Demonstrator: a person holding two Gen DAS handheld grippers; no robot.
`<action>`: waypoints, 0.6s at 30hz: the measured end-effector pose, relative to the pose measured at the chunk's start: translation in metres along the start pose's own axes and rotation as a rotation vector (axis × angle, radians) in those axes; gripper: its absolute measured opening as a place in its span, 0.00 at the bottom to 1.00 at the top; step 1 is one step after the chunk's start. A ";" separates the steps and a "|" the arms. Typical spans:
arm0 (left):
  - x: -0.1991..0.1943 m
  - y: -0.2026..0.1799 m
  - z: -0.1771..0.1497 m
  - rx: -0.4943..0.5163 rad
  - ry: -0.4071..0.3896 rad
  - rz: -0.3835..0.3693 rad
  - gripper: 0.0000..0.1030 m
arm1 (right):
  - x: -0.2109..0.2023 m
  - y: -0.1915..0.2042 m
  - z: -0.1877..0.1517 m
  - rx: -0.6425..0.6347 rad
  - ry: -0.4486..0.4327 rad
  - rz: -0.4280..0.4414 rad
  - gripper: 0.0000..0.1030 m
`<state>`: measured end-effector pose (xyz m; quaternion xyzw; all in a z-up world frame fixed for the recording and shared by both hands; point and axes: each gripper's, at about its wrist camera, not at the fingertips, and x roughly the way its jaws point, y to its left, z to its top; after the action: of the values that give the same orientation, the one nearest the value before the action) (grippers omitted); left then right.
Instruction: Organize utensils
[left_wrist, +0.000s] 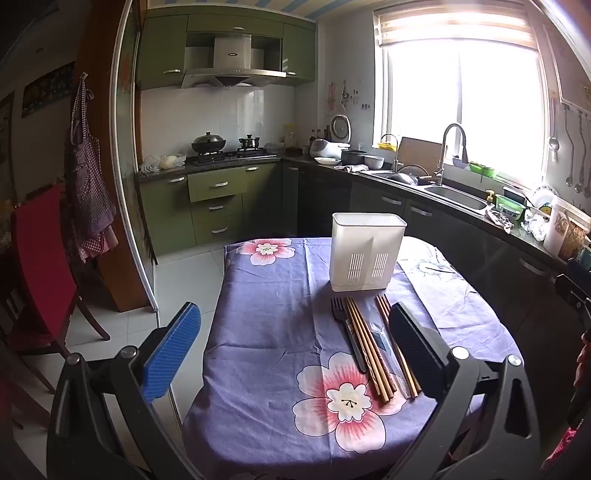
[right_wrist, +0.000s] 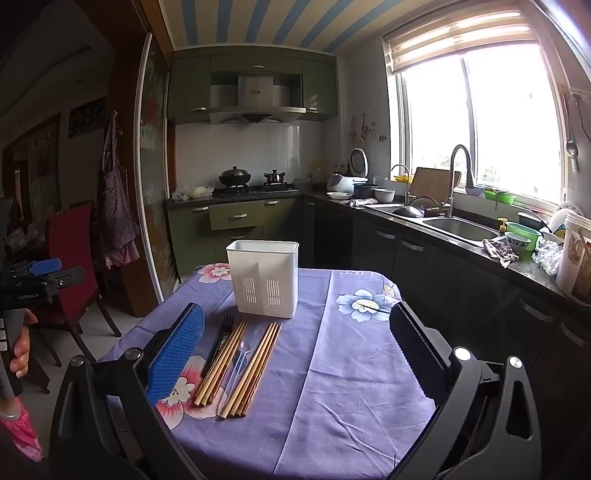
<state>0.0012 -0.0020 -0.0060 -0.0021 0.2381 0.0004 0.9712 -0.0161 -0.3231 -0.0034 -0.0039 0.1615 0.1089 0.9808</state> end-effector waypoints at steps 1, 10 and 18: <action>0.000 0.000 0.000 0.000 0.000 0.001 0.94 | -0.001 0.000 0.000 0.000 0.000 0.000 0.96; 0.000 0.001 -0.002 0.005 0.002 0.000 0.94 | 0.002 0.001 -0.004 0.002 0.003 0.000 0.96; 0.001 0.001 -0.002 0.004 0.004 -0.001 0.94 | 0.003 0.001 -0.004 0.002 0.006 0.002 0.96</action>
<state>0.0006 -0.0011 -0.0082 -0.0002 0.2401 -0.0003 0.9708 -0.0147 -0.3214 -0.0083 -0.0032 0.1647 0.1098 0.9802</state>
